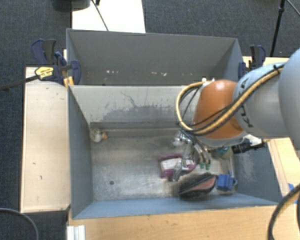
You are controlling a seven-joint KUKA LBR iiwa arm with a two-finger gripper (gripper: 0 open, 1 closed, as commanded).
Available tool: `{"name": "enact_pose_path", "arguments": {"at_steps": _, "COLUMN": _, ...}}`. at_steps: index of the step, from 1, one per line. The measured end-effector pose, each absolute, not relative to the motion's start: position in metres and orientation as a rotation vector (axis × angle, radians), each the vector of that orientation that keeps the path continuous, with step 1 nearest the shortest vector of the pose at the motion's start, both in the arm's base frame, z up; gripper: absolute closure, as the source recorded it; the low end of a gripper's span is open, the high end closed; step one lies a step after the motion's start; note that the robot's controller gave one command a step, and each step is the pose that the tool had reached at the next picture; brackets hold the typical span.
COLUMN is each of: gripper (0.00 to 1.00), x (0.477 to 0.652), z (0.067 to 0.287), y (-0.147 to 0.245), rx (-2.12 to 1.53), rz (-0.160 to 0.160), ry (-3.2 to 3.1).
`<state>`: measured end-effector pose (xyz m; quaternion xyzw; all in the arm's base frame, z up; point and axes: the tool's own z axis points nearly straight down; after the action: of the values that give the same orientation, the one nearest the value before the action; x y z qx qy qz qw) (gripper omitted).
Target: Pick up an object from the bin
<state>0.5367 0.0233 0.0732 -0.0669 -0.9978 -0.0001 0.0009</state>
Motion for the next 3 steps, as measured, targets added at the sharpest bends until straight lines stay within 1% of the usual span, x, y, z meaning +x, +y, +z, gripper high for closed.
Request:
{"name": "enact_pose_path", "arguments": {"at_steps": 1, "gripper": 0.0, "x": 0.547, "z": 0.073, "y": 0.062, "rx": -0.3, "rz": -0.003, "ry": -3.138}}
{"name": "enact_pose_path", "arguments": {"at_steps": 2, "gripper": 1.0, "x": 0.549, "z": 0.075, "y": 0.06, "rx": -0.305, "rz": -0.003, "ry": -3.143}}
{"name": "enact_pose_path", "arguments": {"at_steps": 3, "gripper": 1.0, "x": 0.551, "z": 0.133, "y": 0.061, "rx": -0.3, "rz": -0.003, "ry": -3.134}}
